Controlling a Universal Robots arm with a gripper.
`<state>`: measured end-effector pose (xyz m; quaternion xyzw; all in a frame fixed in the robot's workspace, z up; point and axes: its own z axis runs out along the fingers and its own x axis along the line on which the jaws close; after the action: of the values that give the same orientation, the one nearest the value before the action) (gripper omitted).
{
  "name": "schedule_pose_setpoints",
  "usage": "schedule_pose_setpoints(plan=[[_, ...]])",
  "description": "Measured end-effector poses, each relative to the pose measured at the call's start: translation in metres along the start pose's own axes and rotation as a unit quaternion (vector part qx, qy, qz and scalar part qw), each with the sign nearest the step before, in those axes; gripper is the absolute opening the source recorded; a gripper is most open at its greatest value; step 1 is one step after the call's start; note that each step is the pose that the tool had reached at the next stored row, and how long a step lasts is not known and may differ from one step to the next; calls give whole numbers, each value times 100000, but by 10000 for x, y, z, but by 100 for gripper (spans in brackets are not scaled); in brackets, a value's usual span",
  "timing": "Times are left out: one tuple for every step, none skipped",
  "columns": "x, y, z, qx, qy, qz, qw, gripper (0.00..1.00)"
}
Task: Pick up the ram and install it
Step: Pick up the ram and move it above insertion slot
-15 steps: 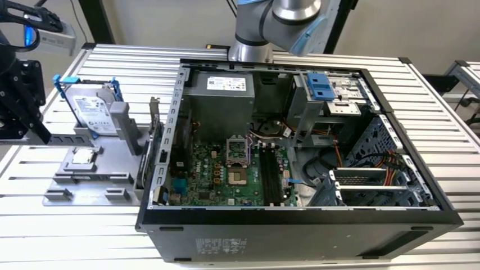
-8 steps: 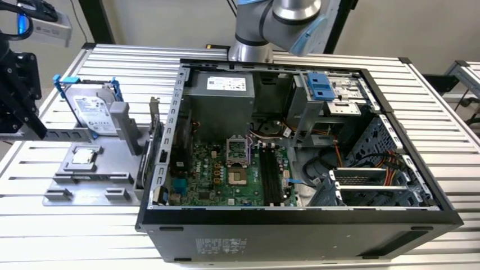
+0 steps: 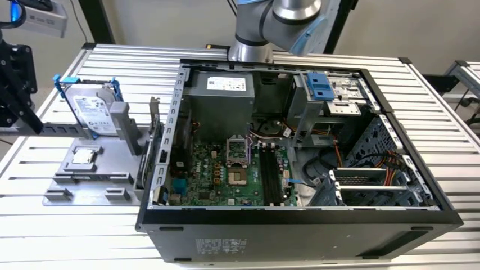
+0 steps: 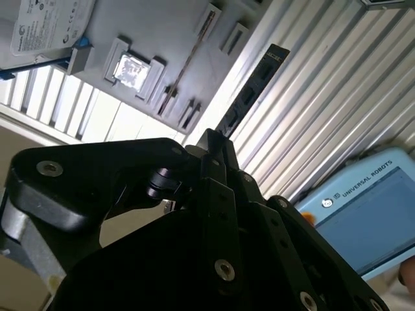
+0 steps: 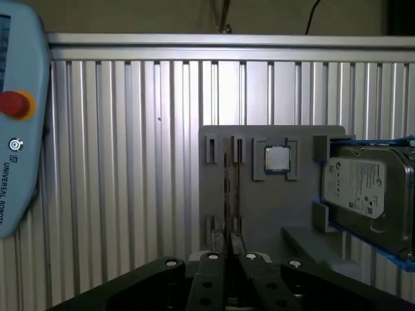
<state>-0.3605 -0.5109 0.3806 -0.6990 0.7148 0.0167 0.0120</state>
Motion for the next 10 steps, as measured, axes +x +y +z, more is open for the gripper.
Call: schedule_pose_setpoints(plan=[[-1,0,-16,-1,0,1,100000,0],[-1,0,-30,3,-2,-3,100000,0],[-2,0,-44,4,-3,-2,100000,0],[-2,0,-59,0,-2,-2,100000,0],[-3,1,-73,-4,3,-1,100000,0],[-3,1,-87,0,0,0,100000,0],[-4,1,-101,-3,3,-2,100000,0],[-5,1,-114,3,-3,-1,100000,0],[-5,1,-127,4,-3,0,100000,0],[-5,1,-140,2,0,-2,100000,0]])
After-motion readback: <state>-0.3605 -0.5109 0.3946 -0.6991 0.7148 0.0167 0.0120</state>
